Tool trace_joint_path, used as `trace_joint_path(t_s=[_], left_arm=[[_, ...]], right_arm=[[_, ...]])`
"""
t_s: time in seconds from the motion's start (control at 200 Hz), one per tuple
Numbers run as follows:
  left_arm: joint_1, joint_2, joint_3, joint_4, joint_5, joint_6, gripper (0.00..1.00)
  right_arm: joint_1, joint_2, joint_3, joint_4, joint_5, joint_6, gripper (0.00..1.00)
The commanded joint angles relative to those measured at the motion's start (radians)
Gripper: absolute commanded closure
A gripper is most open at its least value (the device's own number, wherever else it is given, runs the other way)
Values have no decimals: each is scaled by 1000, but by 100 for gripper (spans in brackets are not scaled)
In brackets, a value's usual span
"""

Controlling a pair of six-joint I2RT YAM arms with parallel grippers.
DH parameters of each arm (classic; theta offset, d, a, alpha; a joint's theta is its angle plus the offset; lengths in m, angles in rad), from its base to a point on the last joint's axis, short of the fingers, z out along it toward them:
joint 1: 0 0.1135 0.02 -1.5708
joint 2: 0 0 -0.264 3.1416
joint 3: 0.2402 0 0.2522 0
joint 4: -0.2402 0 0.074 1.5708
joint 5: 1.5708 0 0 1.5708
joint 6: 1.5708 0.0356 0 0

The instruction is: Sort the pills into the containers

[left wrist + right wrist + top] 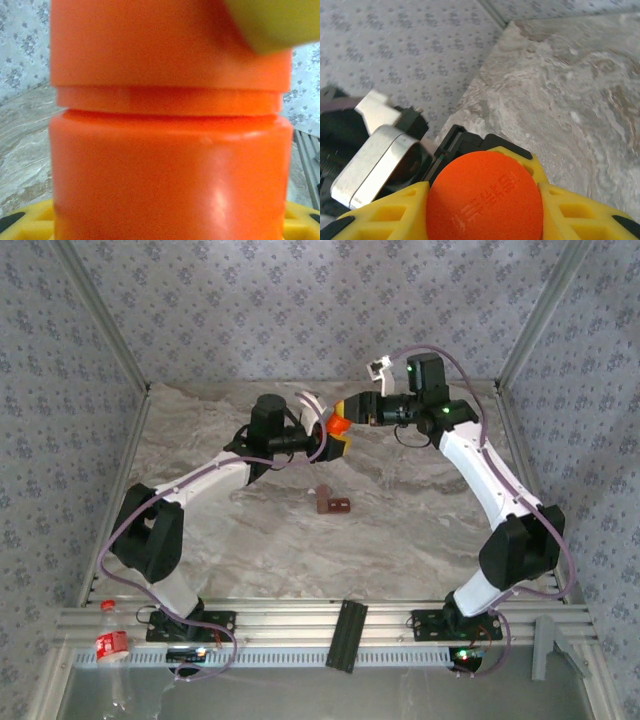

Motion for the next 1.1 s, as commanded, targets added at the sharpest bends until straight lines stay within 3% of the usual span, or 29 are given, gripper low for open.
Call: trace_joint_path(t_s=[0.0, 0.075, 0.18, 0.295, 0.4, 0.52, 0.69, 1.099], left_arm=[[-9, -42, 35, 89, 71, -50, 100], [-8, -46, 35, 78, 71, -39, 100], [-8, -50, 32, 64, 54, -21, 100], [-8, -51, 27, 48, 21, 17, 100], [-9, -48, 35, 27, -2, 57, 100], [-8, -38, 51, 0, -14, 88, 100], [-9, -27, 66, -29, -16, 113, 100], [-9, -28, 61, -37, -13, 112, 100]], right_arm=[[-33, -1, -20, 52, -156, -197, 59], [-54, 28, -4, 49, -186, -194, 53], [-65, 26, -5, 69, -184, -126, 32], [-84, -26, -2, 68, -132, 0, 22], [-105, -62, 17, 22, -64, 152, 21], [-111, -76, 36, -100, 111, 269, 20], [-63, -75, 32, -100, 231, 375, 20], [32, -18, 105, -120, 255, 367, 22]])
